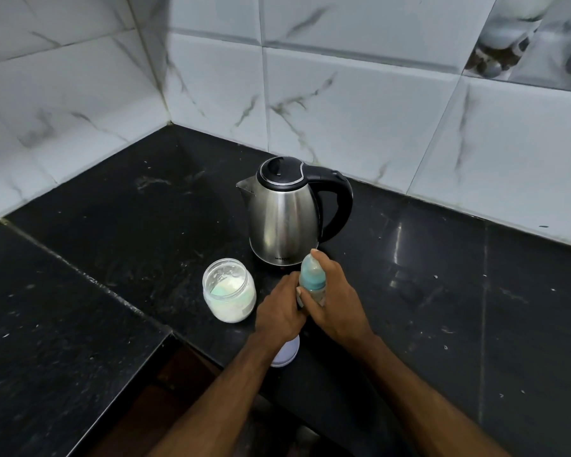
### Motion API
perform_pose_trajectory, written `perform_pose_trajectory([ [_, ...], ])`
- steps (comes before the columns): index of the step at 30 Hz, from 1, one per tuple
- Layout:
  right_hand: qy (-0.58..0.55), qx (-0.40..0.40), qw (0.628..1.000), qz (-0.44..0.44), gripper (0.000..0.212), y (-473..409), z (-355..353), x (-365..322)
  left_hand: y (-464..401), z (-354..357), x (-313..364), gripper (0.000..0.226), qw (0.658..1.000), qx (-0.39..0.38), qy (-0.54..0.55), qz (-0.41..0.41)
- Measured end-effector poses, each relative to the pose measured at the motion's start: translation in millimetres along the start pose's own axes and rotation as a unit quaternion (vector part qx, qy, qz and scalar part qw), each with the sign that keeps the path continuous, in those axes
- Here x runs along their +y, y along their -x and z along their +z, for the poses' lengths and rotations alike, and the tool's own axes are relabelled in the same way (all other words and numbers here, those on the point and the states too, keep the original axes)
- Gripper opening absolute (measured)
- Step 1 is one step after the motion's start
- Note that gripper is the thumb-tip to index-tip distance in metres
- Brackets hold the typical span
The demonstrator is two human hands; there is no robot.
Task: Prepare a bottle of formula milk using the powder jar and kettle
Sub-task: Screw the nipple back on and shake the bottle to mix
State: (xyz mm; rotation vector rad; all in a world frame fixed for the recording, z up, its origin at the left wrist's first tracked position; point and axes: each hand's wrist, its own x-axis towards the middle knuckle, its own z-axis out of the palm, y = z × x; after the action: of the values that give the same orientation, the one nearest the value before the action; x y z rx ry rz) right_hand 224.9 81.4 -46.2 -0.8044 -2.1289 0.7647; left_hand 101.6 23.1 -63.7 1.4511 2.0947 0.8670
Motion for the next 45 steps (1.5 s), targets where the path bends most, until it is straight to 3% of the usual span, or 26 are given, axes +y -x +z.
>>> perform_pose_trajectory([
  [39, 0.023, -0.02, 0.999, 0.033, 0.083, 3.0, 2.1, 5.5, -3.3, 1.2, -6.3, 0.044, 1.0, 0.0, -0.007, 0.017],
  [45, 0.007, -0.033, 0.999, 0.041, 0.085, 2.3, -2.4, 3.5, -5.5, -5.5, -14.3, 0.05, 0.995, -0.042, 0.078, 0.045],
])
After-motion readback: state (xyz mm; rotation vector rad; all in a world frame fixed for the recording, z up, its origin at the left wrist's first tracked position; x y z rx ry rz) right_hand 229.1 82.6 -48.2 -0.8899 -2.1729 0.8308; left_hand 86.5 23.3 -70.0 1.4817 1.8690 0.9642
